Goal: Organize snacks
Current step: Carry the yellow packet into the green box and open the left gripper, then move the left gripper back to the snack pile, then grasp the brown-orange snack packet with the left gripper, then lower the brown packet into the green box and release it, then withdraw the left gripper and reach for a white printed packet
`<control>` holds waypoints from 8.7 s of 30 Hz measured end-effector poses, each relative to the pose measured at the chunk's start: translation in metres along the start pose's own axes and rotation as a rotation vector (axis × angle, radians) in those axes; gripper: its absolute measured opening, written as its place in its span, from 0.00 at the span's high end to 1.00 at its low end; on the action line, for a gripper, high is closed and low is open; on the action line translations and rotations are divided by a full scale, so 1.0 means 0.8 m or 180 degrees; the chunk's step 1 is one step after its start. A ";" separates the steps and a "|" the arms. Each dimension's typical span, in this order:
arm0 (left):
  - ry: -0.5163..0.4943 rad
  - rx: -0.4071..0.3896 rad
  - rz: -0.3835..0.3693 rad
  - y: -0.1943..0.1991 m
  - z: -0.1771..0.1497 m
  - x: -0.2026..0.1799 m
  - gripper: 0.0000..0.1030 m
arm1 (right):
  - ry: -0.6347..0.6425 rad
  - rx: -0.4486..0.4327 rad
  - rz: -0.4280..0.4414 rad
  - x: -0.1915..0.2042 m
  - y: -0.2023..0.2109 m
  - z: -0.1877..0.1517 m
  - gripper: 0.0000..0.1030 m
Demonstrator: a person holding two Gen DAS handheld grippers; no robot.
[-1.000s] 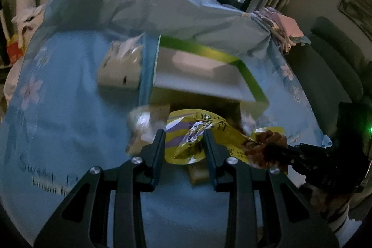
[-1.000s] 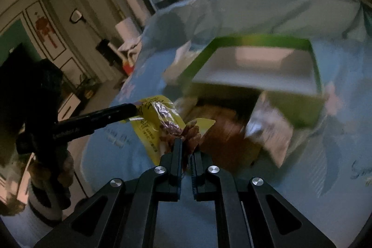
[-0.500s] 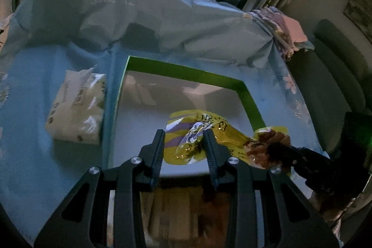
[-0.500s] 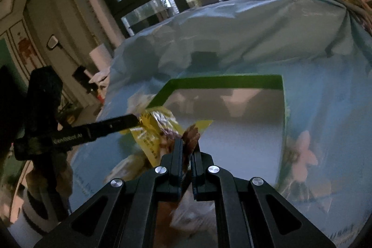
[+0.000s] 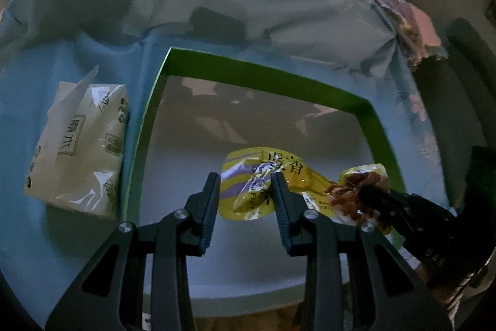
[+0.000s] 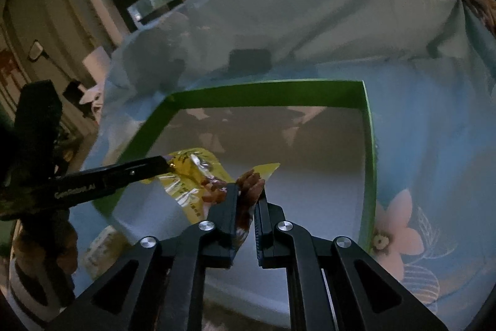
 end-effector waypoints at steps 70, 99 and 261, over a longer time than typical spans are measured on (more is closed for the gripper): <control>-0.0121 -0.0515 0.0587 0.135 -0.191 -0.002 0.00 | 0.0131 0.0064 0.0480 0.075 0.111 -0.178 0.33; -0.0336 -0.0078 -0.0464 0.070 -0.211 -0.068 0.12 | 0.0600 0.0229 0.0565 0.101 0.044 -0.193 0.32; -0.0690 -0.1040 0.1053 0.111 -0.049 -0.066 0.16 | 0.0481 -0.0458 0.0144 0.045 0.094 -0.054 0.38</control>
Point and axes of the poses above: each gripper's, at about its wrist camera, not at the fingertips, and y roughly against the way its jaws point, x to its left, z to its top, the point moved 10 cm from there along -y, roughly the way its jaws point, and after that the axes turned 4 degrees about x, right-handed, at the moved point
